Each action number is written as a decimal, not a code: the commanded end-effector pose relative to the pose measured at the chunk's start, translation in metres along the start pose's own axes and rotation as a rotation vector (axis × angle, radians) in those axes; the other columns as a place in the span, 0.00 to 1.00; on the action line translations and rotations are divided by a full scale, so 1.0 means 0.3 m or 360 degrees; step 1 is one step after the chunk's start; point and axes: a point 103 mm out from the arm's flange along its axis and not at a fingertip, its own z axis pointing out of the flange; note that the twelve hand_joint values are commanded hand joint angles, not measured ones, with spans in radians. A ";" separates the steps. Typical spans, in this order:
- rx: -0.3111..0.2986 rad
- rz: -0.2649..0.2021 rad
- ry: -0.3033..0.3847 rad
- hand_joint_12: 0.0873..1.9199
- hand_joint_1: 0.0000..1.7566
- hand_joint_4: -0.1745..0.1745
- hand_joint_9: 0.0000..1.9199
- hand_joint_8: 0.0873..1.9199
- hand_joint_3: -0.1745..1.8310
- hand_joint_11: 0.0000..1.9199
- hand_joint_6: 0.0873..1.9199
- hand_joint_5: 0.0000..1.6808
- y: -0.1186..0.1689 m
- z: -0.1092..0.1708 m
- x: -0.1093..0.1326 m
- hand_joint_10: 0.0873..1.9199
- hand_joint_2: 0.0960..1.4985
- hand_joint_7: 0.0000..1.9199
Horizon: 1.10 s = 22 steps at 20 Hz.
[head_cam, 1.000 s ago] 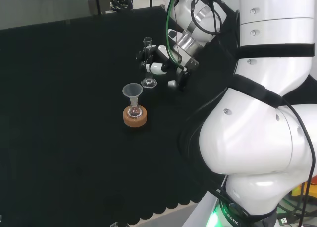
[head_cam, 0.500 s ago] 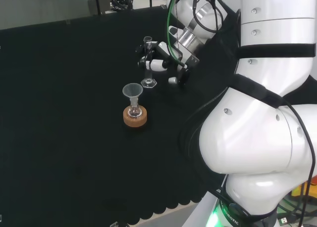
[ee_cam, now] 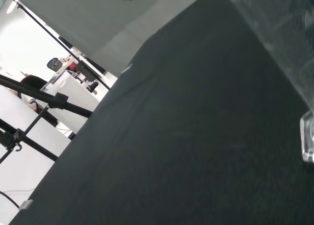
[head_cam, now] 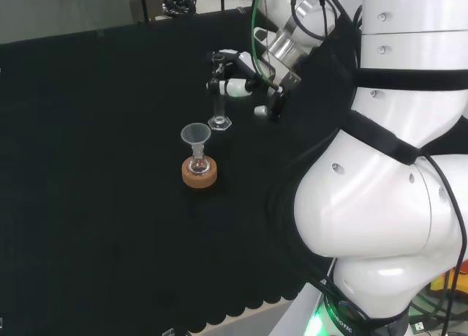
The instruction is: Put the graduated cylinder back on the table.
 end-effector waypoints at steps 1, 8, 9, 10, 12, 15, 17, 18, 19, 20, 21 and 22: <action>-0.0035 0.0055 -0.0157 0.68 0.45 0.32 0.40 0.31 0.00 0.18 0.05 0.23 -0.105 -0.187 0.072 0.00 0.62 0.12; -0.0084 0.0073 -0.0397 0.70 0.45 0.30 0.37 0.31 0.00 0.15 0.01 0.21 -0.194 -0.330 0.183 0.00 0.61 0.11; -0.0091 0.0076 -0.0426 0.70 0.45 0.30 0.37 0.31 0.00 0.14 0.01 0.21 -0.208 -0.351 0.201 0.00 0.62 0.11; -0.0094 0.0082 -0.0453 0.70 0.45 0.30 0.37 0.31 0.00 0.14 0.00 0.21 -0.222 -0.371 0.219 0.00 0.62 0.11; -0.0086 0.0099 -0.0514 0.70 0.45 0.30 0.37 0.31 0.00 0.14 0.00 0.21 -0.251 -0.405 0.255 0.00 0.62 0.11; -0.0059 0.0131 -0.0602 0.70 0.45 0.30 0.37 0.31 0.00 0.14 0.00 0.21 -0.291 -0.441 0.296 0.00 0.62 0.11; -0.0051 0.0153 -0.0643 0.70 0.45 0.30 0.37 0.31 0.00 0.14 0.00 0.21 -0.316 -0.462 0.315 0.00 0.62 0.10; -0.0052 0.0165 -0.0651 0.70 0.45 0.30 0.37 0.31 0.00 0.14 0.00 0.21 -0.329 -0.472 0.322 0.00 0.62 0.10; -0.0056 0.0175 -0.0662 0.70 0.45 0.30 0.37 0.31 0.00 0.14 0.00 0.21 -0.344 -0.482 0.328 0.00 0.62 0.10; -0.0059 0.0184 -0.0672 0.70 0.45 0.31 0.37 0.31 0.00 0.14 0.00 0.20 -0.360 -0.493 0.333 0.00 0.62 0.10; -0.0061 0.0194 -0.0679 0.70 0.45 0.31 0.37 0.31 0.00 0.14 0.00 0.20 -0.374 -0.504 0.336 0.00 0.62 0.10; -0.0065 0.0202 -0.0685 0.70 0.45 0.31 0.36 0.31 0.00 0.14 0.00 0.20 -0.387 -0.516 0.338 0.00 0.62 0.10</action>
